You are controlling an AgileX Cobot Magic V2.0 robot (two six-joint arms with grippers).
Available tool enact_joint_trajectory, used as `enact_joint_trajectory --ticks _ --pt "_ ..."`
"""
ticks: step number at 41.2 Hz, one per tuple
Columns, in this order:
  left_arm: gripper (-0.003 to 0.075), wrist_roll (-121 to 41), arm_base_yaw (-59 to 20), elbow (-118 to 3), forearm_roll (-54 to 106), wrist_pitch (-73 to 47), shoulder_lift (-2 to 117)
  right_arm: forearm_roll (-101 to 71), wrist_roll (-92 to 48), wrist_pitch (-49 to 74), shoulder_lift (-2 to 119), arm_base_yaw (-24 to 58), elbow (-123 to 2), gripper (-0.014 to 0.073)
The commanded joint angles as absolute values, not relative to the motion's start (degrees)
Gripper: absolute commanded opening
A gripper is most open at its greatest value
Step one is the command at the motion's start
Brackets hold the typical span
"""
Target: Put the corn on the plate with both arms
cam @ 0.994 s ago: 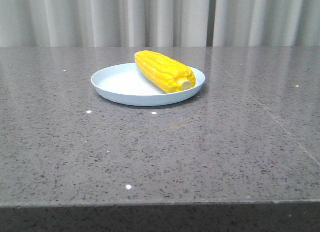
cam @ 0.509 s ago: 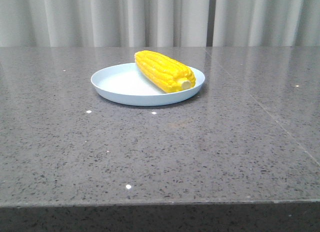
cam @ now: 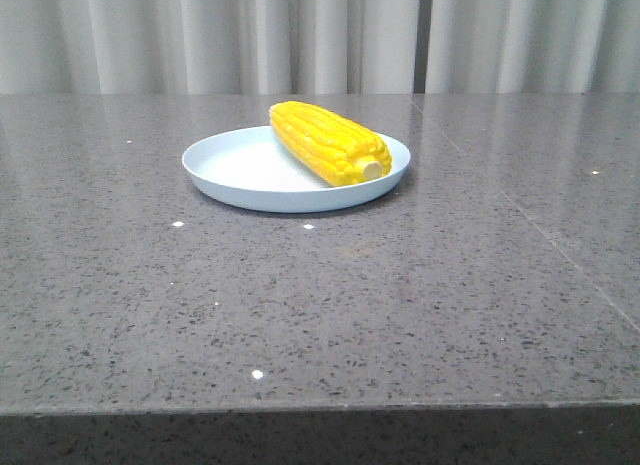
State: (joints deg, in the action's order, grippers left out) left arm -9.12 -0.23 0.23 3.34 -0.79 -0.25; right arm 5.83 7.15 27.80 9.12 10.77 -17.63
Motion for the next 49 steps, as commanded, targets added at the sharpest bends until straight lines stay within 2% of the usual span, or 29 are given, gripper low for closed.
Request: enact_joint_trajectory --ticks 1,10,16,49 --pt "-0.0020 -9.1 -0.2 0.5 3.8 3.5 -1.4 4.9 6.8 18.0 5.7 6.2 -13.4 -0.0068" --pt "-0.0020 -9.1 -0.2 0.5 3.8 3.5 -1.4 1.7 6.8 9.7 -1.2 0.5 -3.8 -0.0068" --pt "-0.0020 -9.1 -0.2 0.5 3.8 3.5 -1.4 1.7 6.8 -1.3 -1.6 -0.1 1.4 -0.0068" --pt "-0.0020 -9.1 -0.2 0.5 3.8 3.5 -1.4 0.9 6.2 -2.0 -1.6 0.0 1.2 -0.0068"
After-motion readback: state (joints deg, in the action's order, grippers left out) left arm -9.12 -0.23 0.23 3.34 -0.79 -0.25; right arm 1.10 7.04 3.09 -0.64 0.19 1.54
